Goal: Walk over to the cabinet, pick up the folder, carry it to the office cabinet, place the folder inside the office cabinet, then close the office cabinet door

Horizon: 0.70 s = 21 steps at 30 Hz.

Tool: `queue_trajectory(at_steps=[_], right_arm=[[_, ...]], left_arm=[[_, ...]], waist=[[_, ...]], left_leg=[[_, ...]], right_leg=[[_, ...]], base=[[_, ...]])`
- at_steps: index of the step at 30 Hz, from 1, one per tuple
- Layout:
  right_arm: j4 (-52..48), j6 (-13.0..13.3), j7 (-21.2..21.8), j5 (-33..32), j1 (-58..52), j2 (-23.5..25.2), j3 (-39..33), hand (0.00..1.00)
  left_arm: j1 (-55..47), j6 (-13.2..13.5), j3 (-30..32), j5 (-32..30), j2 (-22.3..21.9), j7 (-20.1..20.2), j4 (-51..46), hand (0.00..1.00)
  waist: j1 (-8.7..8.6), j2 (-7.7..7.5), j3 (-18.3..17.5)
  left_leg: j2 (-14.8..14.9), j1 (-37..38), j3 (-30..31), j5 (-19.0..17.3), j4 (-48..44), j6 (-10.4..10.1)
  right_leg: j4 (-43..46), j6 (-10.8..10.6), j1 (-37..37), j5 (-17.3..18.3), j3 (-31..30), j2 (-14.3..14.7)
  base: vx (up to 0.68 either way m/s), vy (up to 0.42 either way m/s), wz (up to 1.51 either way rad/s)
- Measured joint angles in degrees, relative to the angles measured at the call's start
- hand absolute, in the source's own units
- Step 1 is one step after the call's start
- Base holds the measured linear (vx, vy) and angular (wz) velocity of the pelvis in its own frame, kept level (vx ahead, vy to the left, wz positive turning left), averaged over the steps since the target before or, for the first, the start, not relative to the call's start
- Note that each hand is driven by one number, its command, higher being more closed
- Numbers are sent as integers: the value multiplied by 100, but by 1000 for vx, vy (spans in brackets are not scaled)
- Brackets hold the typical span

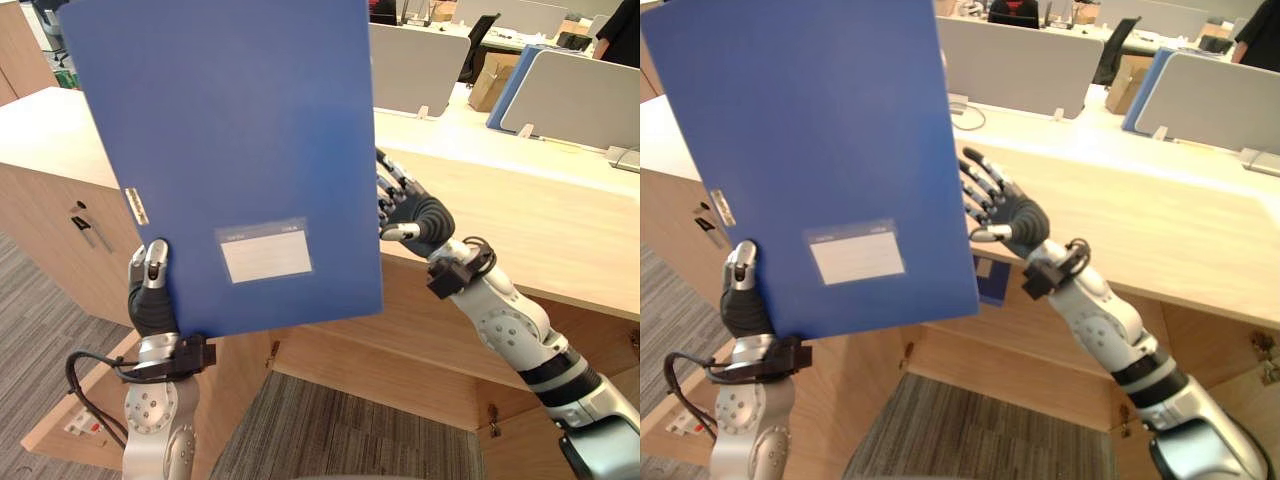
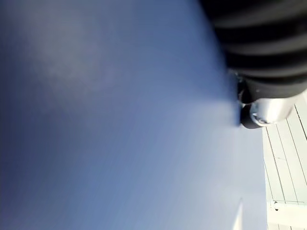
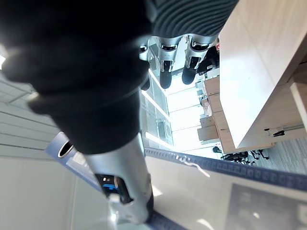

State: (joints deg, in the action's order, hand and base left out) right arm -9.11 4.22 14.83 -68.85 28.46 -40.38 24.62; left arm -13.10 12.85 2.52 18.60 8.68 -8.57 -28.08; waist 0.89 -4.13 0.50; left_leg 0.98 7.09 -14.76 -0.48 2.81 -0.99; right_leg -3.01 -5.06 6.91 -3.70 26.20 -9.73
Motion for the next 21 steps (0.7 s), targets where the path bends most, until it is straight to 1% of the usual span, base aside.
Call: queue_trajectory(at_steps=[4, 7, 17, 20, 21], right_arm=[[-295, 76, 89, -36, 189, -2, 40, 0], [-551, 204, 211, -216, 231, -2, 185, 0], [-587, 203, 258, -211, 230, -3, 202, 0], [-586, 195, 254, -200, 227, -3, 202, 0], [-586, 194, 249, -199, 226, -2, 202, 0]], left_arm=[[-1, 5, -11, -3, 5, 2, 0, 100], [-2, 6, -59, -11, 9, 7, 1, 100], [-3, 11, -88, -116, 15, 11, 10, 100], [2, 7, 17, -527, 35, -33, 83, 100], [24, 5, 76, -804, 84, -84, 126, 100]], waist=[[21, -1, -1], [18, -2, -1], [19, -2, -2], [19, -2, -1], [19, -1, -1]], left_leg=[[4, -2, 0, -1, 6, -1], [4, -1, -4, -1, 11, -1], [9, 3, -15, -1, 11, -1], [12, 5, -18, -1, 10, -1], [13, 6, -19, -1, 10, -2]], right_leg=[[-13, 0, 2, -1, -1, 6], [-13, 0, 1, -1, -5, 6], [-14, 0, 0, -2, -12, 10], [-14, 0, 0, -2, -13, 13], [-14, 1, 2, -2, -13, 14]], base=[[0, 0, 0], [0, 0, 0], [0, 0, 0], [0, 0, 0], [0, 0, 0]])
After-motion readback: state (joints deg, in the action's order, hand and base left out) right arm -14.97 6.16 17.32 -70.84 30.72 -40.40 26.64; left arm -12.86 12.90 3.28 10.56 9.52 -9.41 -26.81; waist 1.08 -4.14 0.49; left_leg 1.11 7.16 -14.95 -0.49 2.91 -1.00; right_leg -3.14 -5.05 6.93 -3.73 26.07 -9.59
